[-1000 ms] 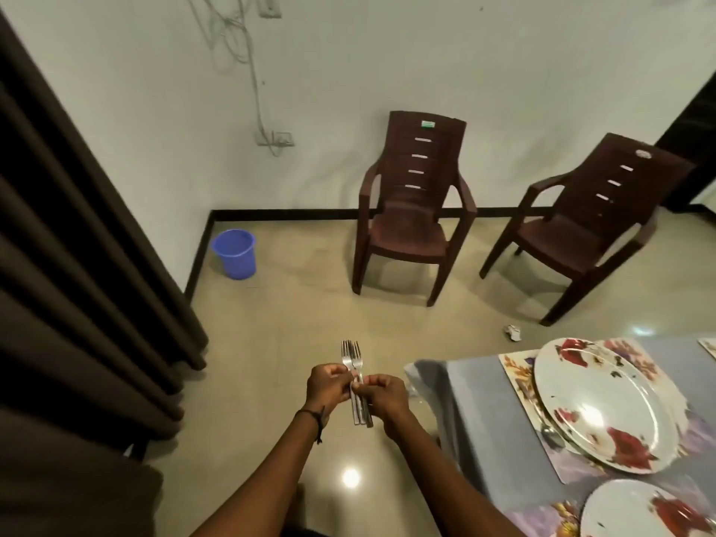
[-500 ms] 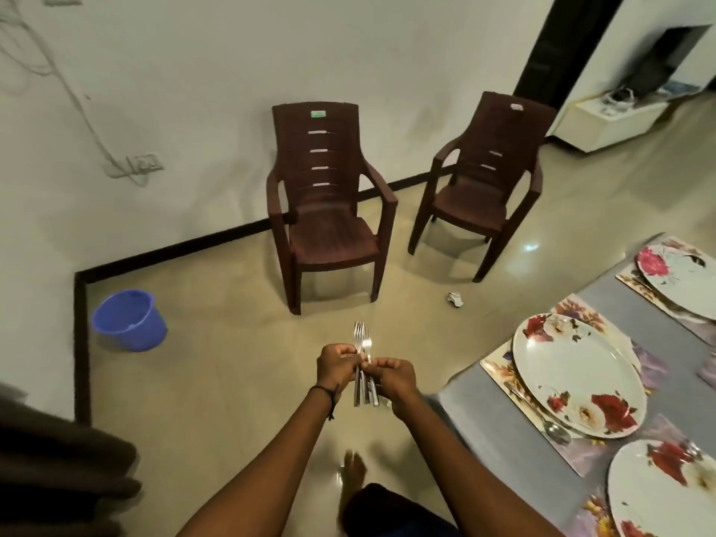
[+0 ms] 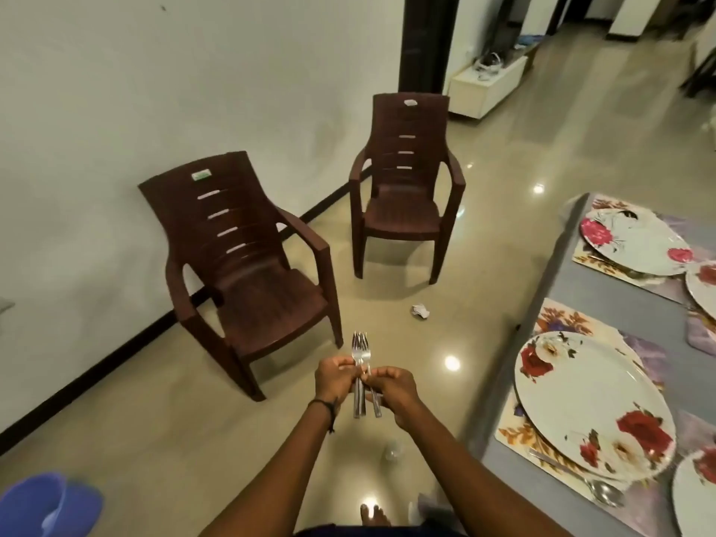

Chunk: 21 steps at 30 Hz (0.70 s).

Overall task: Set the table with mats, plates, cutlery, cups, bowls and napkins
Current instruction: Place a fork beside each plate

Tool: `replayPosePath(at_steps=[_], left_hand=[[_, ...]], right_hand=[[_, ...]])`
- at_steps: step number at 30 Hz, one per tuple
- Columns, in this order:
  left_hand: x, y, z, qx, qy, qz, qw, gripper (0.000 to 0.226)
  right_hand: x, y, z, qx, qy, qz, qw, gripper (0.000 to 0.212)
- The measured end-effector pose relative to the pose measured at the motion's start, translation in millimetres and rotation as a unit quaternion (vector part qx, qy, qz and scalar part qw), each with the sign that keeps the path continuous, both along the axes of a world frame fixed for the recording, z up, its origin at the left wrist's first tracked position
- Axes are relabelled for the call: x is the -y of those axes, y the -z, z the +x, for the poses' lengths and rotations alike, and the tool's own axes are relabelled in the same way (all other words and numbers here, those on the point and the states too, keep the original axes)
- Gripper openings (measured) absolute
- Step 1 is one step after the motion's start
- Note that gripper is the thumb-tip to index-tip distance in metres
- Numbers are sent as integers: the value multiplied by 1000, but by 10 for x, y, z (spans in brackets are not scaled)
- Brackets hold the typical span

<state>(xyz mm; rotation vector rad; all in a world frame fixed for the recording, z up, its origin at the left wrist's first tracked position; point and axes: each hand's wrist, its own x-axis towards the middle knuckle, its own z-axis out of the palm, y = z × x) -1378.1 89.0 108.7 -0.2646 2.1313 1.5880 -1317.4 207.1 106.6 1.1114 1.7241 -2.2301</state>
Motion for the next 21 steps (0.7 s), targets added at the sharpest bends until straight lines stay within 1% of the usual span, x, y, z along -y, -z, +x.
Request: replayPosePath(at_steps=[2, 4, 6, 8, 10, 11, 16, 19, 21], left_hand=[[-92, 180, -285, -4, 42, -1, 999, 29], [-282, 214, -568, -7, 91, -2, 996, 34], [-455, 147, -785, -11, 128, 14, 992, 30], [-633, 169, -1065, -10, 169, 14, 986, 29], [-802, 241, -1324, -4, 213, 4, 977, 36], [-861, 259, -1424, -6, 230, 3, 973, 37], [-1314, 166, -1968, -17, 328, 15, 944, 30], [-1570, 198, -2154, -24, 382, 11, 924, 38], [-1699, 227, -2176, -14, 415, 11, 910, 36]], right_hand=[[-82, -45, -139, -3, 25, -21, 999, 13], [-219, -35, -316, -8, 69, -45, 997, 7], [-328, -56, -482, -16, 105, -52, 993, 6], [-436, -17, -674, -10, 147, -52, 988, 12], [-532, -10, -853, 3, 187, -52, 981, 20], [-567, -13, -920, 6, 199, -55, 978, 21], [-769, -93, -1294, 25, 281, -35, 959, 17], [-836, -129, -1399, 48, 346, -16, 937, 14], [-867, -146, -1411, 55, 386, -10, 921, 14]])
